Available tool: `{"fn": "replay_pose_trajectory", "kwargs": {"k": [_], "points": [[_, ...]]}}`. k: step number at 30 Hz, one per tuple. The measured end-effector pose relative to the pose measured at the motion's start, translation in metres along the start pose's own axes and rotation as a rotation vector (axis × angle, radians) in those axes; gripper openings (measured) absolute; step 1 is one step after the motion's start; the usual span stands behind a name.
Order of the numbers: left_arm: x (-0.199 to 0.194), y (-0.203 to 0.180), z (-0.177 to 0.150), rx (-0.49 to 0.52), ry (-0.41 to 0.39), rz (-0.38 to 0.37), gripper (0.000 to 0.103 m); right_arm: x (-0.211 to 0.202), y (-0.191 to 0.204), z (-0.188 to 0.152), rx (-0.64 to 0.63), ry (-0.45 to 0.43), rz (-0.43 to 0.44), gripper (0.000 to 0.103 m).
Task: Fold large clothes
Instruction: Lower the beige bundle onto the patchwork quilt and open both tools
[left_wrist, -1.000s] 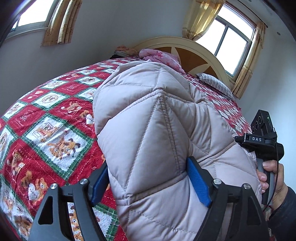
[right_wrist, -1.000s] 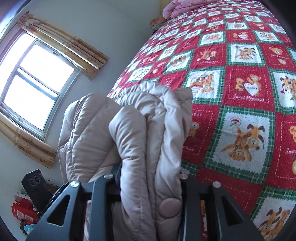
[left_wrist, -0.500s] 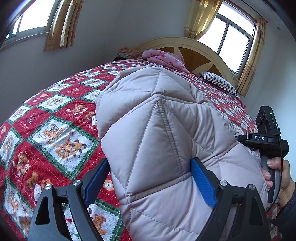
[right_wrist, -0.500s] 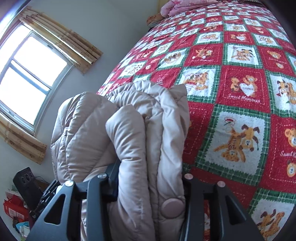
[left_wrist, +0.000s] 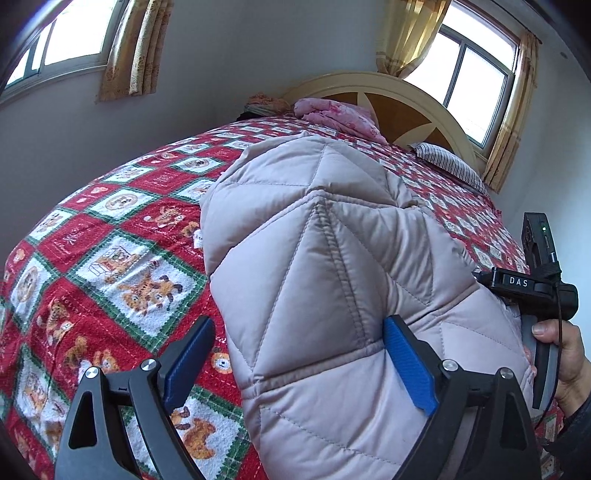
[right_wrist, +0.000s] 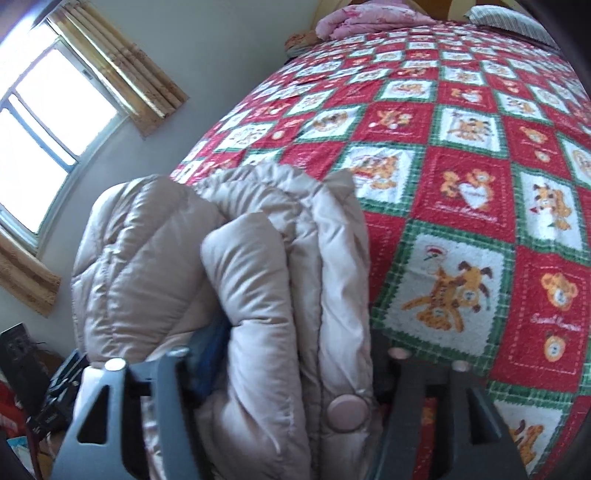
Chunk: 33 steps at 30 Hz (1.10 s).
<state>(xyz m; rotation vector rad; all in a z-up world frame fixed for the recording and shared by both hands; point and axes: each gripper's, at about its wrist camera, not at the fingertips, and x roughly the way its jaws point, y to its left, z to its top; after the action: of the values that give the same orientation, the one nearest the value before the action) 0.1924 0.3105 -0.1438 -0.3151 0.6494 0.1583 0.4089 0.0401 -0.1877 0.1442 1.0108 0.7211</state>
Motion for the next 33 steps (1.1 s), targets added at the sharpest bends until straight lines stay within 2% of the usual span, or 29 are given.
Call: {"fn": "replay_pose_trajectory", "kwargs": {"k": [1, 7, 16, 21, 27, 33], "points": [[-0.001, 0.000, 0.000, -0.002, -0.001, 0.003, 0.092, -0.001, -0.001, 0.000, -0.001, -0.007, -0.020, 0.082], [-0.018, -0.005, 0.001, 0.016, -0.030, 0.051, 0.092, -0.010, -0.001, 0.000, -0.011, -0.041, -0.035, 0.082], [-0.081, -0.030, 0.010, 0.105, -0.183, 0.077, 0.092, -0.070, 0.031, -0.004, -0.078, -0.192, -0.153, 0.084], [-0.110, -0.046, 0.009, 0.143, -0.248, 0.077, 0.092, -0.112, 0.060, -0.033, -0.125, -0.281, -0.193, 0.094], [-0.138, -0.063, 0.010, 0.178, -0.316, 0.059, 0.092, -0.159, 0.094, -0.077, -0.185, -0.391, -0.202, 0.097], [-0.150, -0.075, 0.008, 0.203, -0.339, 0.039, 0.092, -0.189, 0.115, -0.100, -0.223, -0.470, -0.227, 0.101]]}}
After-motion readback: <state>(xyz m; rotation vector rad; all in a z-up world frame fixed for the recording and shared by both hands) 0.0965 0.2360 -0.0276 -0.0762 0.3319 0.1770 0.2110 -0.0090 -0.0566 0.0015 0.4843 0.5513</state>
